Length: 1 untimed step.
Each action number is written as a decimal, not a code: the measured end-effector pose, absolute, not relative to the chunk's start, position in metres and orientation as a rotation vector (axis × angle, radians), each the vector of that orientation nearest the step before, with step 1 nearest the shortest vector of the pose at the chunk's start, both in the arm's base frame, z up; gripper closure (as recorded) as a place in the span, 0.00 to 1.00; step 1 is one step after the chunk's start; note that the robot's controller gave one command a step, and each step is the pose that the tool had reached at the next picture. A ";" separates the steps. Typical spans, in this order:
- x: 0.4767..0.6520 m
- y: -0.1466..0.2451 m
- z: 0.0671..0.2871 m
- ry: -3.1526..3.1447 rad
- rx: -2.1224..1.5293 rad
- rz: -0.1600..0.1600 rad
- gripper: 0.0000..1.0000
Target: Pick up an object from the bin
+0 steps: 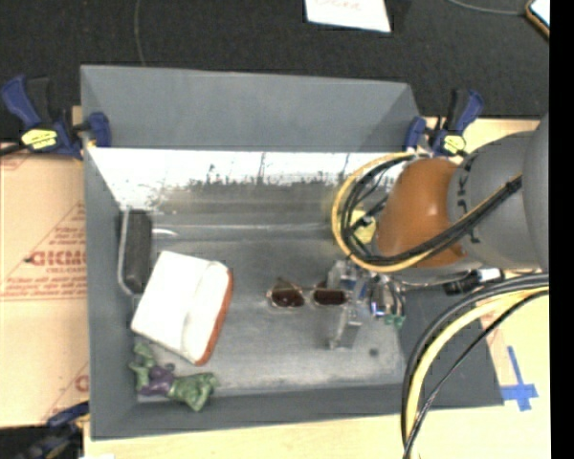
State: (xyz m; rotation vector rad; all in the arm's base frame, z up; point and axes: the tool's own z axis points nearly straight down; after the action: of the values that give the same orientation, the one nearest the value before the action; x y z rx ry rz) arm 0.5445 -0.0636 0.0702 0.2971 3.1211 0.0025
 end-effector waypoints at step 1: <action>0.548 -0.048 0.125 3.128 -0.040 -0.005 0.00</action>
Offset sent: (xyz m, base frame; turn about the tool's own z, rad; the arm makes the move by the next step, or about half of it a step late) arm -0.0007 -0.0011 0.0027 -0.0078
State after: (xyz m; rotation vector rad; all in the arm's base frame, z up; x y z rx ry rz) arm 0.5482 -0.0476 0.1248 -0.0402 3.1279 -0.0054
